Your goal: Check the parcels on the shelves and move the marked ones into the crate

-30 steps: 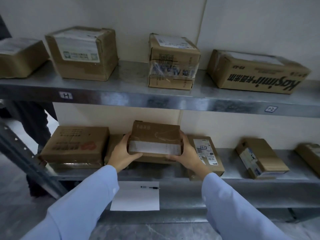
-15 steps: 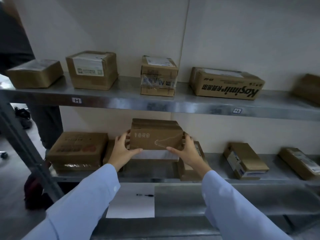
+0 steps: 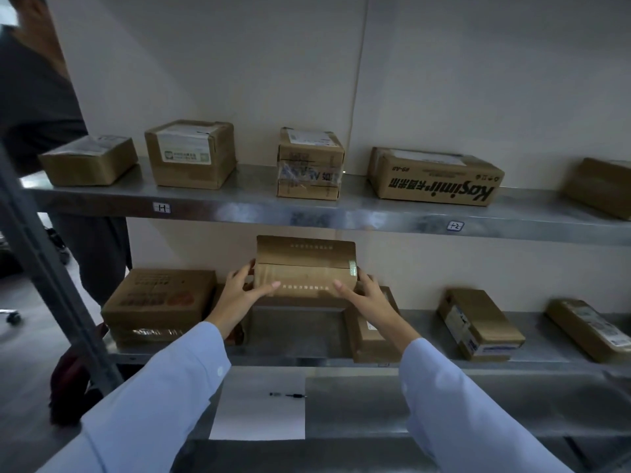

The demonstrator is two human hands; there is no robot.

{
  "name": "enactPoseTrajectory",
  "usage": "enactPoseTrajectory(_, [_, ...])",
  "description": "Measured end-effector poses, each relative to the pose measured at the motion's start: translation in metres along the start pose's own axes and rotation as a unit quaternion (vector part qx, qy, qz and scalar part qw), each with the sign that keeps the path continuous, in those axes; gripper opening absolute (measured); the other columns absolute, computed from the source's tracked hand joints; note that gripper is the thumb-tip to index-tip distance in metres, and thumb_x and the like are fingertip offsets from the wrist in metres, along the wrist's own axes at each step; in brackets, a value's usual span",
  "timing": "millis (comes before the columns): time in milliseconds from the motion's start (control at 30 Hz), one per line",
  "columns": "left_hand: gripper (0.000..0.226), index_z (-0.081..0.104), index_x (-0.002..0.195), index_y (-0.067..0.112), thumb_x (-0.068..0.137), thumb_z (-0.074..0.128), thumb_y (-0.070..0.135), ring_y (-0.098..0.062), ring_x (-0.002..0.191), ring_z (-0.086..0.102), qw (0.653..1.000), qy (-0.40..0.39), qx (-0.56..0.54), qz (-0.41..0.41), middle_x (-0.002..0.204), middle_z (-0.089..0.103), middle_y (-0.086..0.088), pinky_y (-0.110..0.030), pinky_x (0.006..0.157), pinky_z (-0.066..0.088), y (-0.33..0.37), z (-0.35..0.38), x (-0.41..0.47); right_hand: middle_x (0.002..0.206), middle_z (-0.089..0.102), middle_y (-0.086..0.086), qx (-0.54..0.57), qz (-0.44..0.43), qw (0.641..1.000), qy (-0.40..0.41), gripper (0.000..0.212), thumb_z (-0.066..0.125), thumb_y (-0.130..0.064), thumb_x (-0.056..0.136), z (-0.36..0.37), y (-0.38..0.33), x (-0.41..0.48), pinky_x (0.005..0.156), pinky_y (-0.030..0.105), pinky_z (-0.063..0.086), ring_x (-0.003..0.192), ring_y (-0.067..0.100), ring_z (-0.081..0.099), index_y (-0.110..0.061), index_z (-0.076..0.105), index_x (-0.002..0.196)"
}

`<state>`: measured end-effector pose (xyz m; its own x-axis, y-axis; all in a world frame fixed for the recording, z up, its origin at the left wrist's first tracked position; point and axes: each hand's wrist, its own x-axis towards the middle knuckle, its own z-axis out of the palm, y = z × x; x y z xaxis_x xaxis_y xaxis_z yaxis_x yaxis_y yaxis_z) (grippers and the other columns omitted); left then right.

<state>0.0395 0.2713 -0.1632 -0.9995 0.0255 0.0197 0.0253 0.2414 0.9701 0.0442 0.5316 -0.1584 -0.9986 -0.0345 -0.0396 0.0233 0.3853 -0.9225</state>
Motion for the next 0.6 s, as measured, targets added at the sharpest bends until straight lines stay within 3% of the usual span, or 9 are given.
enactPoseTrajectory(67, [0.081,0.029,0.15,0.03,0.083,0.074,0.041,-0.022,0.143,0.024,1.0,0.01,0.002,0.001,0.155,0.022,0.003,-0.04,0.114,0.024,-0.0018,0.0,-0.0027,0.15,0.034,0.002,0.009,-0.005,1.0,-0.002,0.082,0.066,-0.057,0.081,-0.0005,0.0014,0.0006,0.111,0.044,0.04,0.138,0.025,0.038,-0.028,0.03,0.149])
enactPoseTrajectory(133, [0.08,0.035,0.14,0.033,0.074,0.08,0.044,-0.02,0.136,0.036,0.999,0.02,-0.028,0.002,0.146,0.035,0.006,-0.039,0.109,0.034,-0.0044,-0.0015,-0.004,0.139,0.045,-0.002,0.043,-0.017,0.999,-0.002,0.066,0.068,-0.041,0.087,-0.0013,0.0031,0.0006,0.097,0.032,0.049,0.133,0.022,0.044,-0.031,0.032,0.141])
enactPoseTrajectory(200, [0.071,0.035,0.13,0.032,0.077,0.081,0.035,-0.018,0.127,0.043,0.999,0.023,-0.048,0.002,0.135,0.043,0.005,-0.037,0.104,0.04,-0.0041,-0.0014,-0.005,0.132,0.05,-0.005,0.081,-0.019,0.997,-0.005,0.059,0.068,-0.028,0.09,-0.0029,0.0022,-0.0002,0.092,0.028,0.052,0.131,0.021,0.046,-0.031,0.03,0.135])
enactPoseTrajectory(300, [0.068,0.033,0.129,0.029,0.08,0.079,0.024,-0.016,0.127,0.041,0.999,0.032,-0.038,0.007,0.131,0.043,0.007,-0.038,0.108,0.038,-0.0049,-0.001,-0.0041,0.142,0.046,0.004,0.092,-0.02,0.996,-0.001,0.066,0.07,-0.023,0.088,-0.0062,0.0027,0.0013,0.104,0.041,0.049,0.132,0.025,0.047,-0.027,0.026,0.137])
enactPoseTrajectory(400, [0.078,0.029,0.136,0.029,0.078,0.081,0.022,-0.014,0.124,0.041,0.999,0.027,-0.034,0.015,0.133,0.042,0.006,-0.037,0.105,0.04,-0.0023,-0.0013,-0.0048,0.142,0.046,0.003,0.069,-0.02,0.997,-0.005,0.085,0.075,-0.023,0.084,-0.0081,0.0029,0.0032,0.103,0.039,0.049,0.131,0.022,0.047,-0.025,0.018,0.147])
enactPoseTrajectory(500, [0.087,0.028,0.144,0.029,0.076,0.082,0.02,-0.016,0.129,0.041,0.999,0.028,-0.031,0.02,0.139,0.042,0.005,-0.044,0.109,0.041,-0.0034,-0.0002,-0.0051,0.143,0.045,0.0,0.041,-0.021,0.999,-0.006,0.102,0.08,-0.019,0.08,-0.0068,0.0037,0.0044,0.109,0.045,0.044,0.132,0.018,0.044,-0.027,0.01,0.154])
enactPoseTrajectory(600, [0.088,0.032,0.145,0.031,0.074,0.084,0.02,-0.019,0.133,0.04,0.999,0.035,-0.005,0.04,0.145,0.04,0.001,-0.048,0.11,0.04,-0.0078,0.0005,-0.0047,0.144,0.045,0.0,0.011,-0.033,0.999,0.008,0.09,0.08,-0.018,0.08,-0.0041,0.0068,0.0059,0.106,0.04,0.044,0.133,0.018,0.043,-0.022,0.025,0.151])
